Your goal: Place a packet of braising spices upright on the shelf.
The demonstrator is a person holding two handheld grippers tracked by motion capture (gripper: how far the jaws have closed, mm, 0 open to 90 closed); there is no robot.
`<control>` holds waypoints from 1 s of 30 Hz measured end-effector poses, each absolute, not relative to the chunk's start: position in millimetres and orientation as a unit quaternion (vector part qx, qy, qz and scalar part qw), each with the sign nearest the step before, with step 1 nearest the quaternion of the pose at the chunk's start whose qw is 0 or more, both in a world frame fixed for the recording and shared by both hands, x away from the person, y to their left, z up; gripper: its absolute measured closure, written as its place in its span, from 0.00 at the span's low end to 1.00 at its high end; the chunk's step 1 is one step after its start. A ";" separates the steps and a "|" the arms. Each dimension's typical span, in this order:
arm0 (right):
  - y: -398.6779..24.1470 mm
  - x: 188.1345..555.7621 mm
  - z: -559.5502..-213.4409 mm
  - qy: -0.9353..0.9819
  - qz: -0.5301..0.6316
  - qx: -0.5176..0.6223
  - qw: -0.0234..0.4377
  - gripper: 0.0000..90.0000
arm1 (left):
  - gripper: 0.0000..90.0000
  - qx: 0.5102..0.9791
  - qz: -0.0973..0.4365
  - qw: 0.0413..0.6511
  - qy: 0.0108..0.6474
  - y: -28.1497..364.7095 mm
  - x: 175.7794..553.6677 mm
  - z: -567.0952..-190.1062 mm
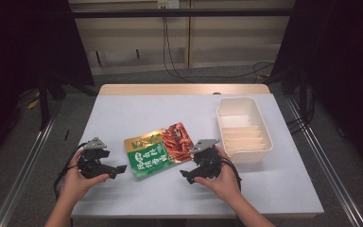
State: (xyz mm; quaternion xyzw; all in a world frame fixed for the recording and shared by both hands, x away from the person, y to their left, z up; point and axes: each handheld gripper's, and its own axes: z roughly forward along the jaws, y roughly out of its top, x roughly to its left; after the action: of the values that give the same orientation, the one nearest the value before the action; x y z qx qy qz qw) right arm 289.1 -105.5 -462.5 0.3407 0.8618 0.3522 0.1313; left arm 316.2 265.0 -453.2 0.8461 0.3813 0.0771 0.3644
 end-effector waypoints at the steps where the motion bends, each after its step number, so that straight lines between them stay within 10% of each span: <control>1: -105.0 289.3 -462.3 0.862 0.354 0.339 0.127 0.04 | 0.03 0.846 0.068 0.365 0.383 265.0 315.3 -453.1; 30: -97.7 296.0 -454.8 0.862 0.362 0.324 0.141 0.04 | 0.20 0.830 -0.005 0.361 0.425 228.1 314.6 -465.7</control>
State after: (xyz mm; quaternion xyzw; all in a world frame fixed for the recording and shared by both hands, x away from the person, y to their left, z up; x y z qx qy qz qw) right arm 296.0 -97.7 -454.8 0.3241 0.8625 0.3624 0.1406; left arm 314.6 228.1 -465.7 0.8302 0.4250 -0.0047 0.3606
